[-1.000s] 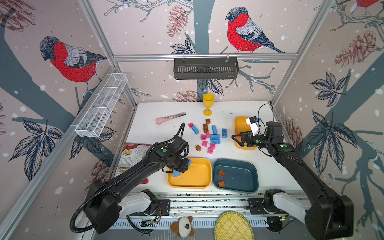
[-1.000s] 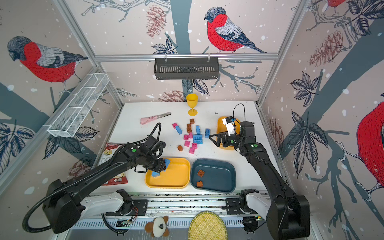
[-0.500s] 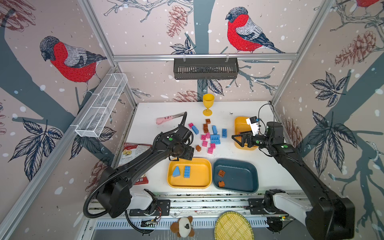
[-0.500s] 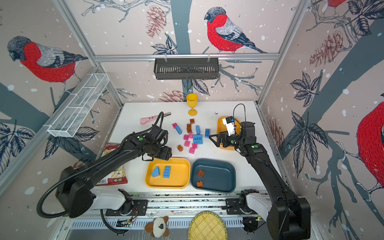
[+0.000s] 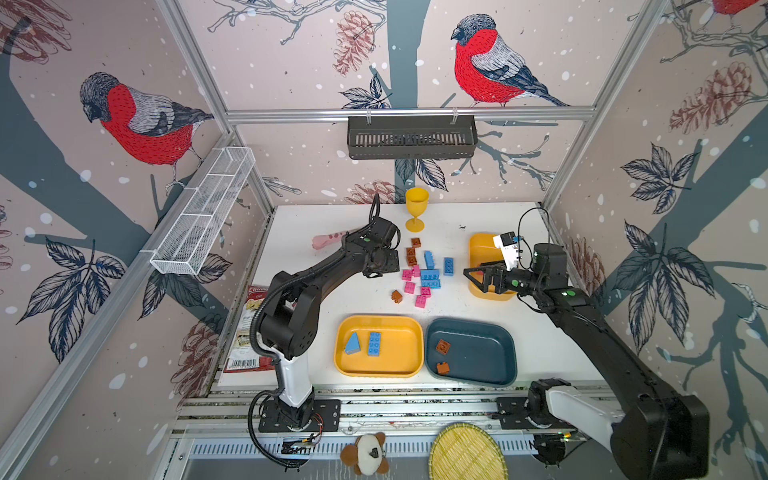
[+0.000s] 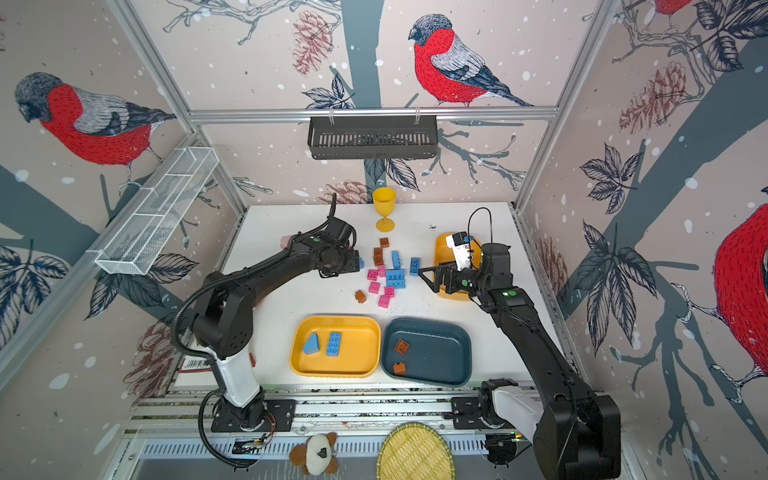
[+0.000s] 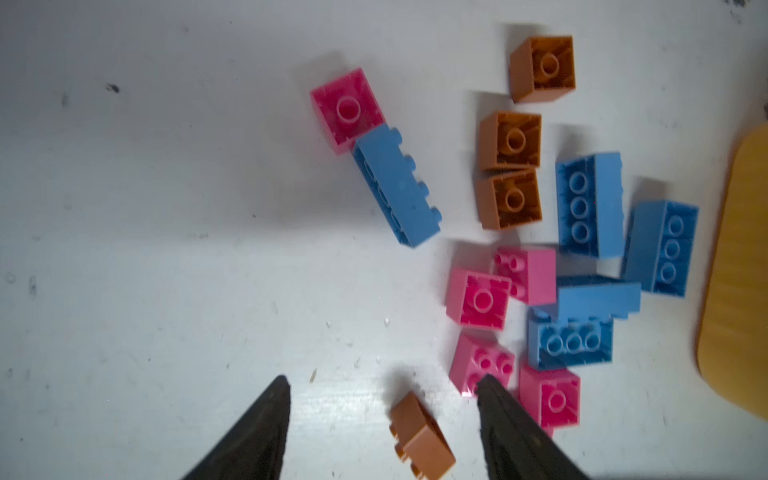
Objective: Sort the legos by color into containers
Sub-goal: 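Move the left gripper back to the pile above a long light-blue brick, then close the left gripper on the long light-blue brick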
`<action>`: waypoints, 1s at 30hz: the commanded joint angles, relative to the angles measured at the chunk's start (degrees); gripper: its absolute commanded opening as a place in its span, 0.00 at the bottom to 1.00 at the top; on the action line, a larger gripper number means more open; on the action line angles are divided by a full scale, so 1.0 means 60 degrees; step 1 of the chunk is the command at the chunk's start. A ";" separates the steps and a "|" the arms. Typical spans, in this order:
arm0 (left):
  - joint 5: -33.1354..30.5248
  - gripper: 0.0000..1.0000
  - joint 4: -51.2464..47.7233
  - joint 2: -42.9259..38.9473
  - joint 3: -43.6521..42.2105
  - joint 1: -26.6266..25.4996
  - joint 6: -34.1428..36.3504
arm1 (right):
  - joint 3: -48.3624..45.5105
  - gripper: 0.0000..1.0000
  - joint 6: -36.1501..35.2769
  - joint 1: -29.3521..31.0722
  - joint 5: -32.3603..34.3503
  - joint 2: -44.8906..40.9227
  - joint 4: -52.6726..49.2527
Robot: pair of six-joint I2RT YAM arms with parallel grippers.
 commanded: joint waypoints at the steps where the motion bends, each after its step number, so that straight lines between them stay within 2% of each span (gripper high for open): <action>1: -0.0624 0.71 -0.0063 0.0785 0.0796 -0.0003 -0.0978 | -0.0050 0.99 0.0065 -0.0097 -0.0064 -0.0044 0.0306; 11: -0.2004 0.68 -0.1723 0.3181 0.3457 -0.0075 -0.2676 | -0.0240 1.00 0.0203 -0.0252 -0.0231 -0.0040 0.0687; 18: -0.2257 0.61 -0.2462 0.4355 0.4846 -0.0222 -0.2942 | -0.0238 0.99 0.0210 -0.0279 -0.0231 0.0023 0.0775; 23: -0.2385 0.54 -0.2638 0.4810 0.5335 -0.0223 -0.2937 | -0.0242 0.99 0.0234 -0.0323 -0.0231 0.0008 0.0784; 30: -0.2653 0.35 -0.2880 0.5005 0.5510 -0.0222 -0.2941 | -0.0271 0.99 0.0232 -0.0395 -0.0231 0.0046 0.0763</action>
